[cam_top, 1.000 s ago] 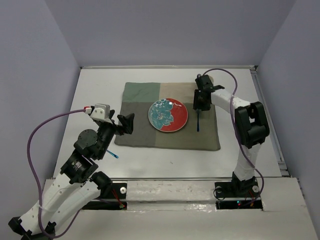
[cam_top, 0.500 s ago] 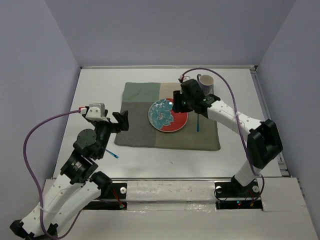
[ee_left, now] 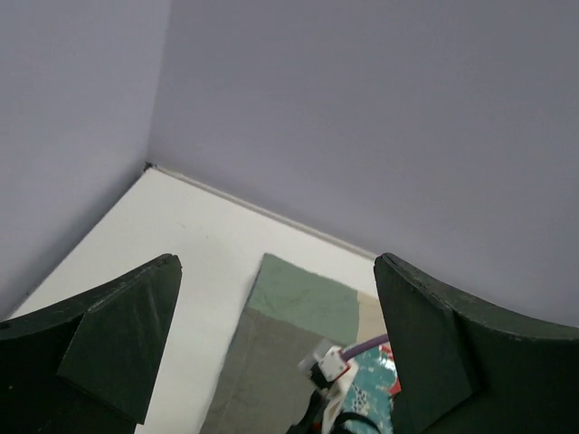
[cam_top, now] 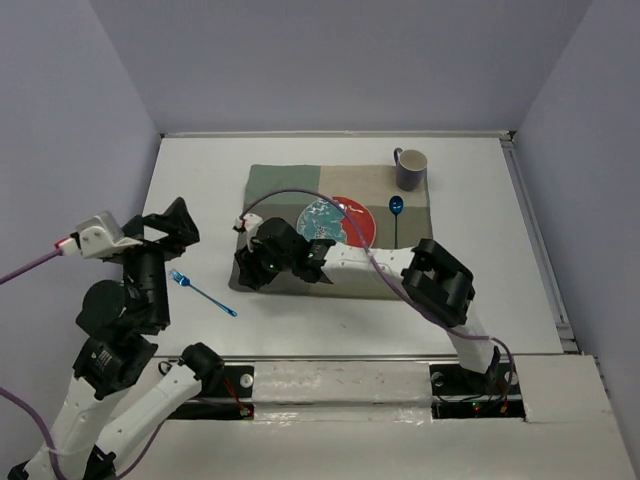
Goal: Set the dinner table for one person
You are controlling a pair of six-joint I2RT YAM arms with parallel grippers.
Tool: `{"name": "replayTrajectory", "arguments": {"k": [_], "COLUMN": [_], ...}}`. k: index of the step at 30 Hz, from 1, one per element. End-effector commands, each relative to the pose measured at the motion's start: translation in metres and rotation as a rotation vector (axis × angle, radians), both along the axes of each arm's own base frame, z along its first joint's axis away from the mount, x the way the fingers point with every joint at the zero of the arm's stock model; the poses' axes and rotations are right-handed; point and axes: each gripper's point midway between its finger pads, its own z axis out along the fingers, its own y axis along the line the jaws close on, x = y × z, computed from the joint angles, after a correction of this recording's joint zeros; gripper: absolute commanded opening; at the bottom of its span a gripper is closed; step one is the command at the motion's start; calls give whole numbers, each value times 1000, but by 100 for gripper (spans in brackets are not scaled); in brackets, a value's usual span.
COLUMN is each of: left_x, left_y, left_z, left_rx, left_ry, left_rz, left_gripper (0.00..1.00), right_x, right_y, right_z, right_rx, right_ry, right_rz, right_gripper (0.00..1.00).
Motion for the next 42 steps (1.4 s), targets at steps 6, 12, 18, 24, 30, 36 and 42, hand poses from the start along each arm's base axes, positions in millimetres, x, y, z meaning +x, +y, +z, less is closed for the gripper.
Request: {"name": "replayTrajectory", "arguments": {"k": [6, 12, 18, 24, 30, 36, 42], "left_x": [-23, -21, -14, -11, -10, -8, -9], "left_y": [45, 40, 32, 27, 24, 21, 23], "left_z": [41, 39, 44, 36, 36, 31, 35], "left_rx": [-70, -48, -25, -31, -22, -19, -16], "left_ry": [-27, -7, 1, -6, -8, -4, -14], "left_rz": [183, 159, 142, 121, 103, 97, 97], "left_gripper": [99, 99, 99, 99, 99, 99, 99], "right_x": [-16, -38, -46, -44, -38, -42, -53], "right_y": [91, 124, 140, 134, 128, 132, 140], "right_z": [28, -12, -30, -64, -83, -69, -24], "right_rx": [100, 19, -35, -138, -184, -155, -16], "right_ry": [-220, -271, -315, -378, -387, -403, -440], "right_rz": [158, 210, 227, 184, 162, 198, 254], "right_gripper": [54, 61, 61, 60, 48, 42, 39]}}
